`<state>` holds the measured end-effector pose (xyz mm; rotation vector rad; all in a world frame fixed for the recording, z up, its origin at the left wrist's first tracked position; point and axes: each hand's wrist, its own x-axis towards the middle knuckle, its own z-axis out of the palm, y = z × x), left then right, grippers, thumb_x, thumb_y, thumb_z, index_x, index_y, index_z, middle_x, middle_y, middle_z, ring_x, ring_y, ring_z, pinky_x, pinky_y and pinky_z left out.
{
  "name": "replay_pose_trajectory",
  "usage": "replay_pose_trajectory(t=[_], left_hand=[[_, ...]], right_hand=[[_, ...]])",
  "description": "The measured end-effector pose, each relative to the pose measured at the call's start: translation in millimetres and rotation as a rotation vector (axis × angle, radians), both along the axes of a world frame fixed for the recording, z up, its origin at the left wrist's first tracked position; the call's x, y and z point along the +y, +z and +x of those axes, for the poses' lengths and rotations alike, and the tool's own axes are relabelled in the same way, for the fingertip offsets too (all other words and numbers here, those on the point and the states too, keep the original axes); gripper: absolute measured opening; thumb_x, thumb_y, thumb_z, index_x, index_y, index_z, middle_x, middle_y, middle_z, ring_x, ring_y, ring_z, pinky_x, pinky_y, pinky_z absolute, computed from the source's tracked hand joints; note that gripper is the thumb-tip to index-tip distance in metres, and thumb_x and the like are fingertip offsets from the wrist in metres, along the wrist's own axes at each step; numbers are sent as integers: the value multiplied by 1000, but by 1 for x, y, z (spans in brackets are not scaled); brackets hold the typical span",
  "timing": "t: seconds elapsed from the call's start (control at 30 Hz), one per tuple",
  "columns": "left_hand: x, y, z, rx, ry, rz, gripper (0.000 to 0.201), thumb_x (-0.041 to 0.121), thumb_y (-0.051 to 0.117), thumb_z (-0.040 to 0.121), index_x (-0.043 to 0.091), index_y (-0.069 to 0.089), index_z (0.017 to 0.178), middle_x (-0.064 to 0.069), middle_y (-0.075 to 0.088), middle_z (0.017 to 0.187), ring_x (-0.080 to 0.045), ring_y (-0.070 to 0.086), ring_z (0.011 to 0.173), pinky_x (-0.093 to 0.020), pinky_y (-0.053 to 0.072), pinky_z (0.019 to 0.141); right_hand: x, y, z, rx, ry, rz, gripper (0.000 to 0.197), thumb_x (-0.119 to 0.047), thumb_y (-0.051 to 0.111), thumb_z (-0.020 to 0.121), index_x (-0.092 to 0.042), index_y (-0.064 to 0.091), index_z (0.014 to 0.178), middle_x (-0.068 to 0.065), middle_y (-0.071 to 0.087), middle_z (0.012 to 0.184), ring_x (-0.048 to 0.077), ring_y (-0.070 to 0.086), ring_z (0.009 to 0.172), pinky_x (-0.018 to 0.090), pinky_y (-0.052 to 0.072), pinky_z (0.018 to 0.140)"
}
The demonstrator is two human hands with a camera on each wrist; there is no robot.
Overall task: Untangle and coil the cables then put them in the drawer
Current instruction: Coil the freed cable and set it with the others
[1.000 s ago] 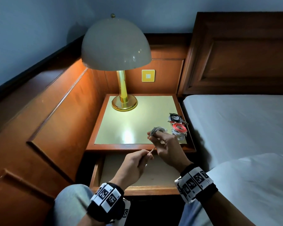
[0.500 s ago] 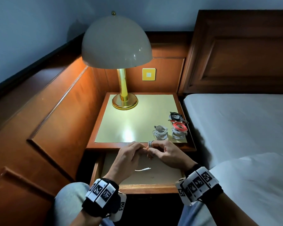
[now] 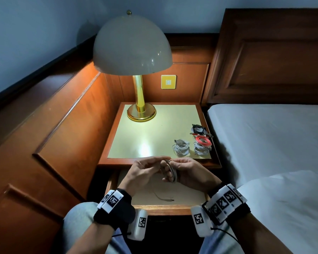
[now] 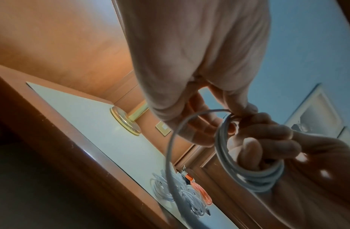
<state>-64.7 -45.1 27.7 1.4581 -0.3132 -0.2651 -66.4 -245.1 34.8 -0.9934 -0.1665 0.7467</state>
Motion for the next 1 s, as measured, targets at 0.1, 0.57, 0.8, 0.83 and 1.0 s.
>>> replay_pose_trajectory(t=[0.1,0.57,0.8,0.83,1.0], left_hand=[[-4,-4,-2,11,88,-50,39,-16,56,91,13,80,101,-12,77,102,-20,73,95,-28,59,86],[-6,1,-2,131,249,-91,23,2,73,84,0,75,107,-16,77,100,-21,73,87,-23,59,78],[0,1,1,205,413,-157,29,20,77,78,10,78,105,-12,77,102,-19,70,92,-49,53,96],[0,1,0,208,417,-161,30,22,77,76,11,79,105,-11,77,102,-19,70,92,-50,52,96],[-1,1,-1,218,451,-163,22,15,76,82,12,78,103,-13,77,98,-20,69,89,-49,54,95]], right_hand=[[3,4,-1,-41,-66,-96,26,-13,50,101,2,69,111,8,62,90,13,59,75,35,55,83],[6,-15,-16,-405,-511,-580,19,-30,60,101,-14,69,104,4,72,94,14,66,85,32,55,82],[5,-50,-44,3,-175,-365,51,-28,77,84,-5,59,126,13,65,108,24,66,84,30,56,66],[8,-55,-47,24,-168,-282,49,-21,80,82,-1,62,123,15,66,103,26,66,84,30,56,67],[19,-60,-51,42,-324,-59,19,-3,76,83,5,70,99,26,63,91,27,67,76,31,57,70]])
